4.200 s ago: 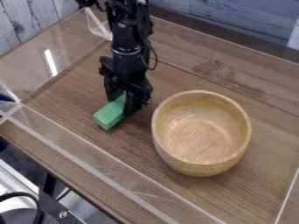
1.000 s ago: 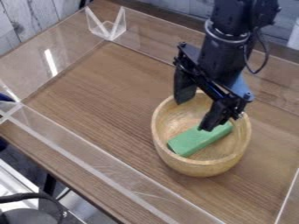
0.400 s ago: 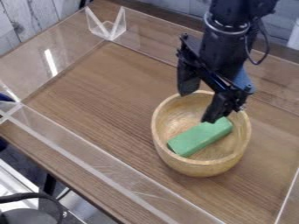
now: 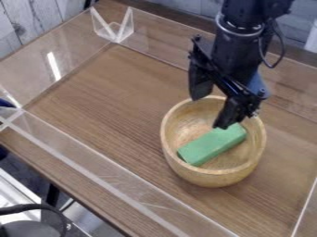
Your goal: Put the green block in the brown bowl
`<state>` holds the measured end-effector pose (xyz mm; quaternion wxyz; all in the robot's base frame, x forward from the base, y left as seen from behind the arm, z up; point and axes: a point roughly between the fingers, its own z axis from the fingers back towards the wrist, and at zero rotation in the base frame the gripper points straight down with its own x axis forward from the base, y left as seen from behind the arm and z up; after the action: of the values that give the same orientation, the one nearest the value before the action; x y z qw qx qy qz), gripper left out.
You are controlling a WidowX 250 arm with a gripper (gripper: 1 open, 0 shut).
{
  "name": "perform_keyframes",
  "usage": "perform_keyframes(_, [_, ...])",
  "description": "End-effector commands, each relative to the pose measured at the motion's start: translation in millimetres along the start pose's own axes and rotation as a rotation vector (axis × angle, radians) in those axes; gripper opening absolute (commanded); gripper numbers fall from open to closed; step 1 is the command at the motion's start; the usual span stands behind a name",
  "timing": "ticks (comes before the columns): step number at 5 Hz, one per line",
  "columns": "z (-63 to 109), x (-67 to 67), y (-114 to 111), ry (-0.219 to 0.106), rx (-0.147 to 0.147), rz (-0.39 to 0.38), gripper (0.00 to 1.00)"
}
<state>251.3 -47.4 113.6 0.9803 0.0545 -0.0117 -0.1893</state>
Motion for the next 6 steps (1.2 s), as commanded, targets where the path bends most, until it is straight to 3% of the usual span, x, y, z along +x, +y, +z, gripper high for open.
perform_keyframes(1, [11.1,5.9,2.7,-0.072,-0.003,-0.022,1.0])
perform_keyframes(2, [6.4,6.8,1.4,-0.079,-0.017,-0.049,1.0])
perform_keyframes(4, [11.1,8.2,-1.5,-0.097,0.026,-0.014,1.0])
perform_keyframes(5, [5.4,11.6,-0.8,-0.08,0.022,-0.018,0.0])
perform_keyframes(6, [1.6,14.3,0.1,-0.062,0.019,-0.019,1.0])
